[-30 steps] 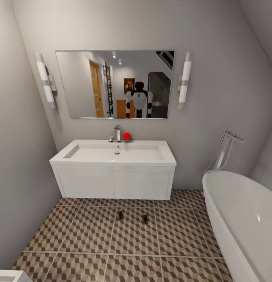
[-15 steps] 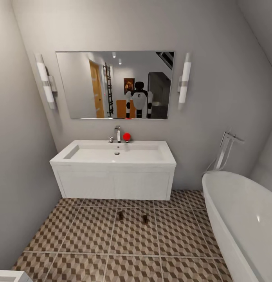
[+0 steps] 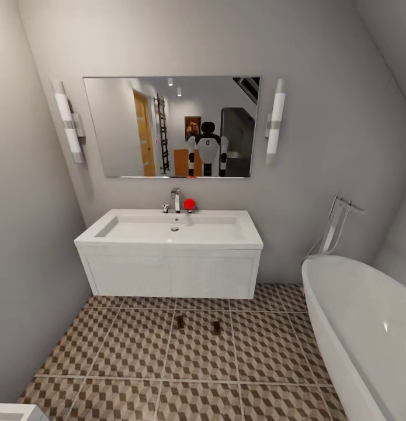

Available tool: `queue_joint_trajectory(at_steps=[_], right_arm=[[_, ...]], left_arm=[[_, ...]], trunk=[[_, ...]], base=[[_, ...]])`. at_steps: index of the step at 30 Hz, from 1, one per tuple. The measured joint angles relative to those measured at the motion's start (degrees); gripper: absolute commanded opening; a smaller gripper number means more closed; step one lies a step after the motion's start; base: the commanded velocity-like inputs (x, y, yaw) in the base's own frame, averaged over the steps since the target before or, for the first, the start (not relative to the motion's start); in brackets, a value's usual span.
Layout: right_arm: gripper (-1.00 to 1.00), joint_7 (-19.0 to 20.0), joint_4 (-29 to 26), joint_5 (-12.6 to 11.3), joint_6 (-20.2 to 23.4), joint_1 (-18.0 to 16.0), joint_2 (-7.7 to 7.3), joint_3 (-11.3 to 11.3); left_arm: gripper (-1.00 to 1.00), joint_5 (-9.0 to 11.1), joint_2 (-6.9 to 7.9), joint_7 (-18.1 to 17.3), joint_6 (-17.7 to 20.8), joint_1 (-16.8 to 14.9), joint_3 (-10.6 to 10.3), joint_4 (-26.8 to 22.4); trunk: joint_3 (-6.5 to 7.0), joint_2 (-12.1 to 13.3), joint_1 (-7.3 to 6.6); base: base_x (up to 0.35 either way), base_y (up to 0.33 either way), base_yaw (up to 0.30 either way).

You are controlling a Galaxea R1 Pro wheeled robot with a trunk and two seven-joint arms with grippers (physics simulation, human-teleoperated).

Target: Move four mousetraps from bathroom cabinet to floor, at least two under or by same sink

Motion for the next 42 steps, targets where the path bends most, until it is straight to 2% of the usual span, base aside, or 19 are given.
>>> queue_joint_trajectory(at_steps=[12,42], right_arm=[[1.0,0.1,-0.1,0.1,-0.6,2.6,0.17,0.0],[1.0,0.0,-0.1,0.1,-0.7,2.9,0.12,0.0]], left_arm=[[1.0,-0.1,-0.04,-0.2,-0.3,2.6,0.0,0.0],[1.0,0.1,-0.11,-0.1,-0.5,3.1,0.0,0.0]], trunk=[[0.0,0.0,0.0],[0.0,0.0,0.0]], base=[[0.0,0.0,0.0],[0.0,0.0,0.0]])
